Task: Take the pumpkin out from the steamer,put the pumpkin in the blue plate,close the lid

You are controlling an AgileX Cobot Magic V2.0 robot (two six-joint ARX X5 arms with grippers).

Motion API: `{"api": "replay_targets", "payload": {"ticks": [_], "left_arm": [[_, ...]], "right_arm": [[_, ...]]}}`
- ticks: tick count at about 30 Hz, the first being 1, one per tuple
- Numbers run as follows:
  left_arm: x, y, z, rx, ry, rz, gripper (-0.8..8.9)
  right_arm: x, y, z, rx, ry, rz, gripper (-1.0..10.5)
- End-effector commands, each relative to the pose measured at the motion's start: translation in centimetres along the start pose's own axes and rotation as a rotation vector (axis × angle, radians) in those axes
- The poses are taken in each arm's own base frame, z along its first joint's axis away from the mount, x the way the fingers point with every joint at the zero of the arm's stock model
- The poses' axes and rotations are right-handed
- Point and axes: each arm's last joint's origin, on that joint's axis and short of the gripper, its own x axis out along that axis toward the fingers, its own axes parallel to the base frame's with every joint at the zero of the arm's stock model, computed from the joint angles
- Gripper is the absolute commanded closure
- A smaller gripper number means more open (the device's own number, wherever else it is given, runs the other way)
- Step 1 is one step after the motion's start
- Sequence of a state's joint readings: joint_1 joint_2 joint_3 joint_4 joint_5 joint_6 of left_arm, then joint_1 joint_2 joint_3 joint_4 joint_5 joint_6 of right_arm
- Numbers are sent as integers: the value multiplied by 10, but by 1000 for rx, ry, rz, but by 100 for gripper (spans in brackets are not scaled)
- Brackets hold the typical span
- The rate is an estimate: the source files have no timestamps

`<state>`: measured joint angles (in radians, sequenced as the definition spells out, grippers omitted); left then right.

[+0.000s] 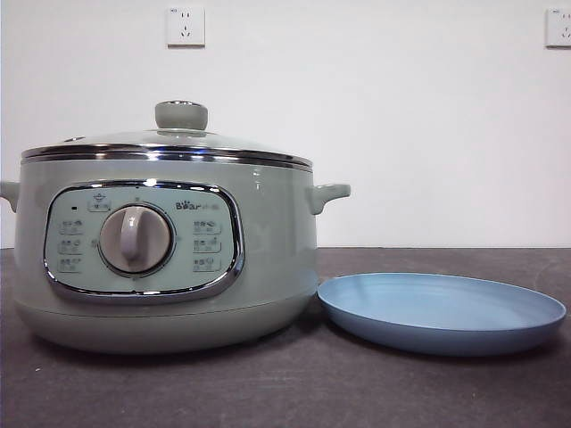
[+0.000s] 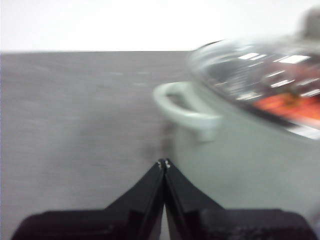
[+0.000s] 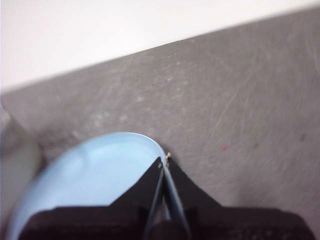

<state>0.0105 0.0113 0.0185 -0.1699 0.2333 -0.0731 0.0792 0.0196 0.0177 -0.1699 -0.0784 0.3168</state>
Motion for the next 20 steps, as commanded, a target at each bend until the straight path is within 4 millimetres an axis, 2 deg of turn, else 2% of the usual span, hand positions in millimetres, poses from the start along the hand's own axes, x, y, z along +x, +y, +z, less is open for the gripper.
{"api": "replay_targets", "payload": {"ticks": [1,12,17,20], "left_arm": [[1,-4,-4,-340,38,-149,816],[0,-5,1,-348,8,-184,821],[-4,-5,16,-339,-48,-122,821],[-8,-6,29,-337,-61,-98,821]], "right_arm": [[1,-1,-4,262,12,-9,963],[0,1,-3,267,43,53,963],[-4,4,5,273,74,55,963],[-9,9,17,272,67,59,963]]}}
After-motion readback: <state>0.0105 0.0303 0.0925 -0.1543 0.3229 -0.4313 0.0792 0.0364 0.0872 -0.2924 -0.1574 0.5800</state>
